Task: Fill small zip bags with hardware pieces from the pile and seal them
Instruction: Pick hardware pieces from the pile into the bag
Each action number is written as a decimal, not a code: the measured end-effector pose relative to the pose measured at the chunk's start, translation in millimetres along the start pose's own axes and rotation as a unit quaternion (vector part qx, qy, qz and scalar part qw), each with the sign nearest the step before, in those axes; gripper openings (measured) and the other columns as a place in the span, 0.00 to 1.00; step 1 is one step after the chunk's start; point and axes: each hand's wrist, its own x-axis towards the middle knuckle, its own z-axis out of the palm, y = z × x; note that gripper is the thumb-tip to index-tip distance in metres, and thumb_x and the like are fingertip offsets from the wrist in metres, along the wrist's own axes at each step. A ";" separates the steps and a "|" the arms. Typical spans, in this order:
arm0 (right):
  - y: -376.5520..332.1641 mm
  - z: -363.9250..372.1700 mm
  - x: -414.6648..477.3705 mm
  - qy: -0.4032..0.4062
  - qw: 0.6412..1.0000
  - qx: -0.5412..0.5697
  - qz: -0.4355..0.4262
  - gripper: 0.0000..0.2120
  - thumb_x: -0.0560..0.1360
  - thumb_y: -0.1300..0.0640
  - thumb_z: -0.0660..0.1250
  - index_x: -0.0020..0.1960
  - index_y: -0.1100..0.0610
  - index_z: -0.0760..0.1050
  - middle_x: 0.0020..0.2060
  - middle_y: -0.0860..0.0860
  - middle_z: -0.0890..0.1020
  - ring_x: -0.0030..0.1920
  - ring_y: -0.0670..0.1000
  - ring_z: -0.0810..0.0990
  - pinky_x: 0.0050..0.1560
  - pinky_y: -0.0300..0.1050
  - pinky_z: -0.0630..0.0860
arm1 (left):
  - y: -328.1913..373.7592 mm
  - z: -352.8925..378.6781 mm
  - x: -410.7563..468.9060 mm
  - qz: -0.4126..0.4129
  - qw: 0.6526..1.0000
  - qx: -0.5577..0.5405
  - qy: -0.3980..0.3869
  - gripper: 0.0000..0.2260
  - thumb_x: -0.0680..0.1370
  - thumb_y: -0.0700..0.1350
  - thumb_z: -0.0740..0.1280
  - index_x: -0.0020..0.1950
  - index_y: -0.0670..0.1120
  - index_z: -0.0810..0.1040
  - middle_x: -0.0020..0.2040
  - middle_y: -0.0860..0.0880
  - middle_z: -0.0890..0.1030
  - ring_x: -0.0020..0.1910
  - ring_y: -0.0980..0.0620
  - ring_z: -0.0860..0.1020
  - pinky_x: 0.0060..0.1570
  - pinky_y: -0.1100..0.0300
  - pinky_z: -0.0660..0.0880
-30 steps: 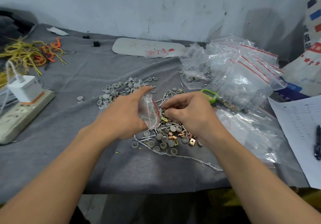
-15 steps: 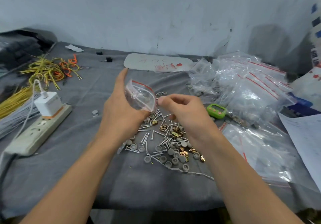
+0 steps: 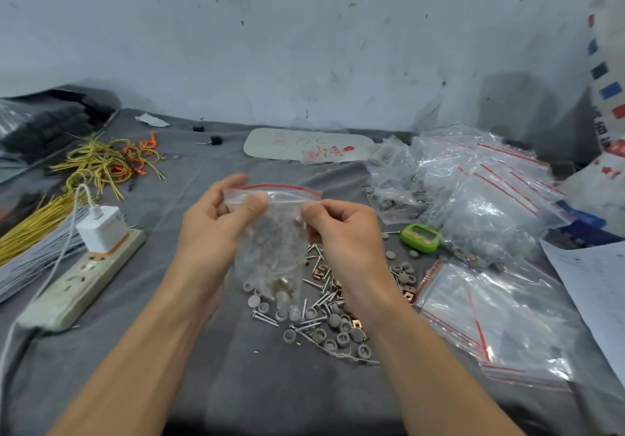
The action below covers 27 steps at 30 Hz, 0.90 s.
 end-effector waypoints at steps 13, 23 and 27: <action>-2.1 -22.1 3.1 0.039 0.998 0.049 0.027 0.08 0.75 0.64 0.74 0.39 0.55 0.87 0.32 0.55 0.83 0.29 0.47 0.76 0.41 0.52 0.77 | 2.1 -5.8 1.6 -0.022 0.999 0.019 0.039 0.15 0.59 0.49 0.79 0.41 0.43 0.86 0.36 0.46 0.86 0.33 0.54 0.82 0.38 0.66 0.79; -5.4 -35.5 0.2 0.024 0.987 0.139 0.077 0.15 0.73 0.73 0.69 0.31 0.60 0.82 0.31 0.59 0.79 0.27 0.50 0.72 0.31 0.42 0.71 | 2.9 -4.0 0.3 -0.043 0.995 0.082 0.036 0.06 0.69 0.40 0.79 0.39 0.39 0.84 0.29 0.49 0.83 0.26 0.59 0.77 0.30 0.70 0.73; -0.7 -30.7 1.3 0.031 0.987 0.139 0.068 0.19 0.73 0.73 0.69 0.28 0.56 0.81 0.29 0.56 0.78 0.28 0.50 0.72 0.31 0.40 0.70 | 3.6 -4.2 0.7 -0.033 0.997 0.069 0.029 0.05 0.70 0.39 0.78 0.40 0.40 0.84 0.30 0.50 0.84 0.28 0.58 0.77 0.32 0.70 0.75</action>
